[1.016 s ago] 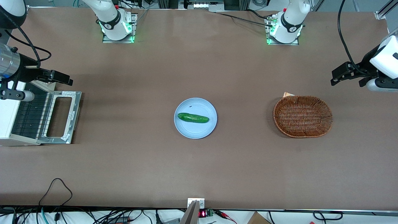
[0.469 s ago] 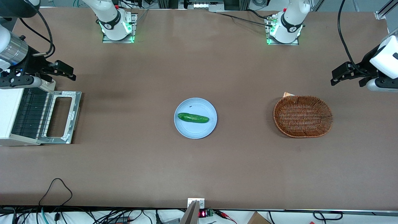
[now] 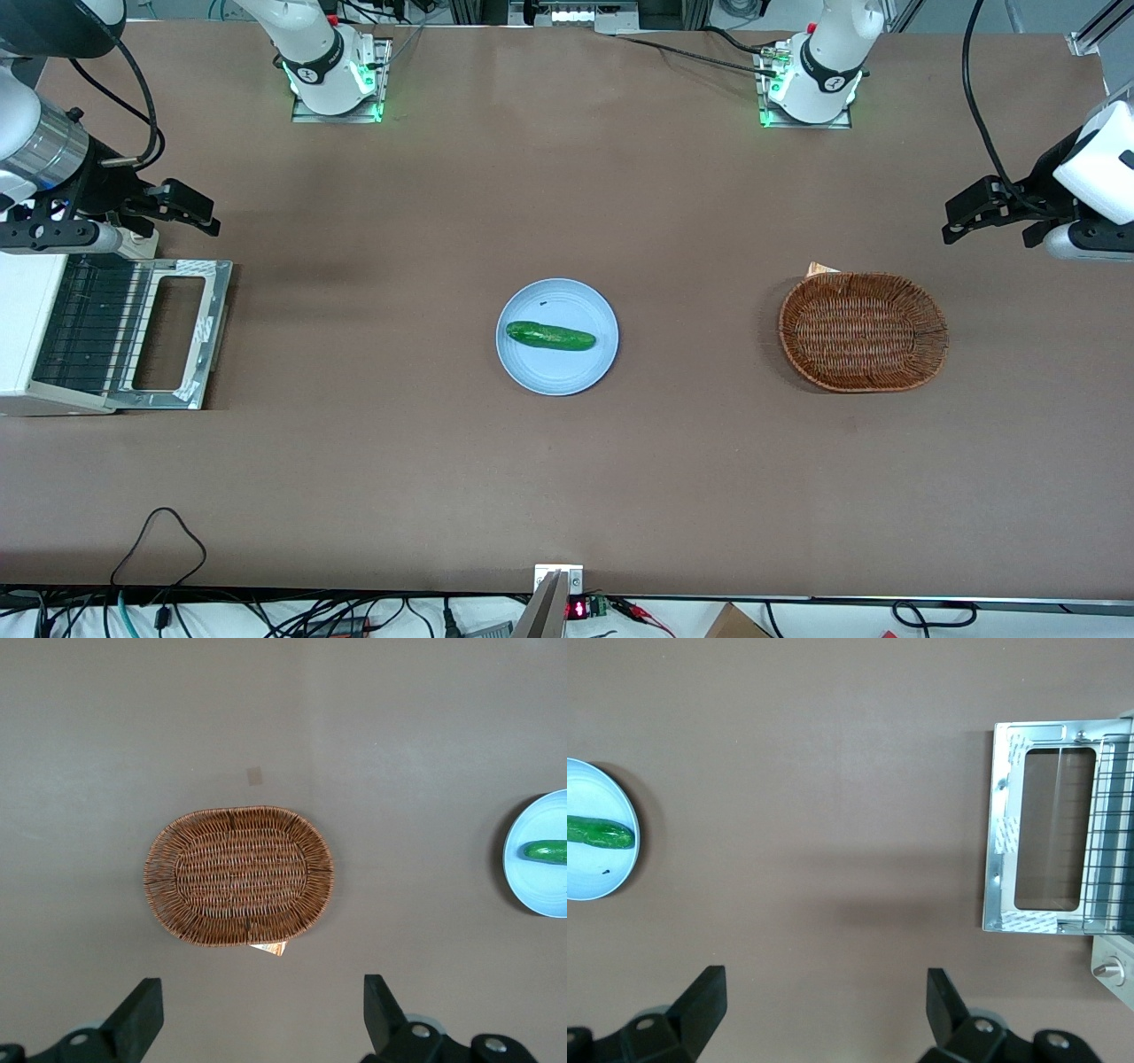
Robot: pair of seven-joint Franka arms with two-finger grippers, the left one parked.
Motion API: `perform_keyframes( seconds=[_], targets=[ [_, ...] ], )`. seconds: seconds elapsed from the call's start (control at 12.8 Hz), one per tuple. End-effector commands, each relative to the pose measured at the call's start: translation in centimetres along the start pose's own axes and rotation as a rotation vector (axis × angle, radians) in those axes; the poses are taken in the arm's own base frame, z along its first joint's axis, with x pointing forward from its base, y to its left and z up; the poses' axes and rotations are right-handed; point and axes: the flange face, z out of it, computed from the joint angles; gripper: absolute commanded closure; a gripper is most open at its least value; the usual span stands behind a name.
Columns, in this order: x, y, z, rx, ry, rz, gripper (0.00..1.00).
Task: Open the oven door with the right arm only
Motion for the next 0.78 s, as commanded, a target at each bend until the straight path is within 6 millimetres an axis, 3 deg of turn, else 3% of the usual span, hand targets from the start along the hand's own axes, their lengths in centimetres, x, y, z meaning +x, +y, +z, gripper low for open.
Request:
perform_keyframes(
  seconds=[0.0, 0.23, 0.7],
  targets=[
    [0.30, 0.10, -0.61, -0.011, 0.003, 0.003, 0.00],
    [1.20, -0.02, -0.66, -0.012, -0.007, 0.003, 0.00],
    [1.15, -0.03, -0.73, -0.012, -0.007, 0.003, 0.00]
  ],
)
